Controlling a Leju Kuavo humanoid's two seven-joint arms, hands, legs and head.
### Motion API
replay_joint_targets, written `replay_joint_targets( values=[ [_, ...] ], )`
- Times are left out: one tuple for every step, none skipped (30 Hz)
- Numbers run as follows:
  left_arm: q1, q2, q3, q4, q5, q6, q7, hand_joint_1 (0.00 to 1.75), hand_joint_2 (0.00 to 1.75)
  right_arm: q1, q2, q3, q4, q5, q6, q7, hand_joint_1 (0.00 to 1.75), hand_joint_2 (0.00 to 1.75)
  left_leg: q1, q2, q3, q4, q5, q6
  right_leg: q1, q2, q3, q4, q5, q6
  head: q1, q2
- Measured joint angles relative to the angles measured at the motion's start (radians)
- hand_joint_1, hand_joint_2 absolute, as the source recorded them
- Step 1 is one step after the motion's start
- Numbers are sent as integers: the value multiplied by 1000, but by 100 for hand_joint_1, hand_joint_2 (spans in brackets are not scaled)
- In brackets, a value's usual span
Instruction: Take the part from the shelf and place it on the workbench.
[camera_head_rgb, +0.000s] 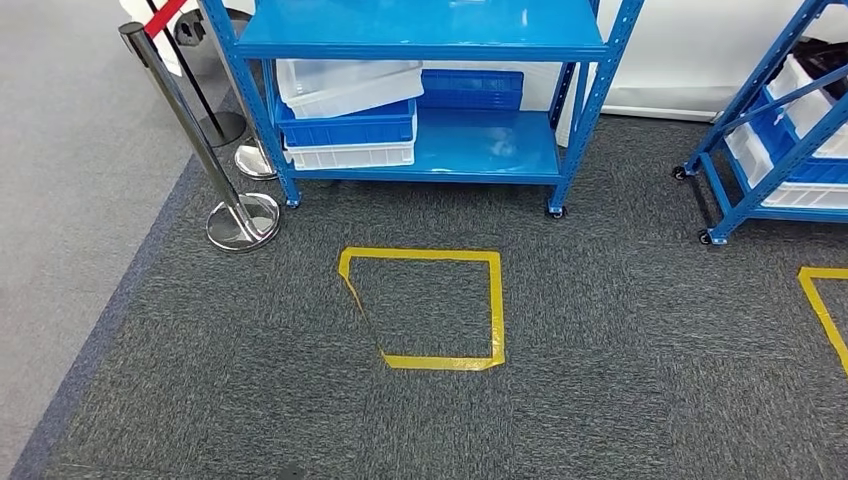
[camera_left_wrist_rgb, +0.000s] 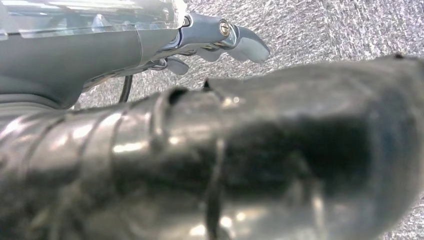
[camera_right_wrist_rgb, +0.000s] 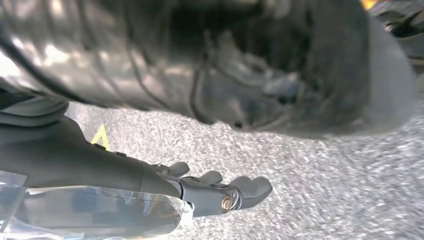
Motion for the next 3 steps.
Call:
replay_joint_targets(
  values=[
    [0, 0, 0, 0, 0, 0, -1, 0, 0, 0, 0, 0, 0, 0, 2, 0, 0, 0, 2, 2, -18, 38, -21, -5, -2, -1, 3, -3, -1, -6, -3, 0],
    [-1, 0, 0, 0, 0, 0, -1, 0, 0, 0, -1, 0, 0, 0, 5, -1, 0, 0, 4, 5, -47, 96, -48, -9, -2, -2, 5, -3, -2, -10, -6, 0],
    [-1, 0, 0, 0, 0, 0, -2, 0, 0, -1, -1, 0, 0, 0, 6, -1, 0, 0, 4, 6, -64, 128, -64, -11, -2, -2, 6, -4, -4, -12, -8, 0]
  ],
)
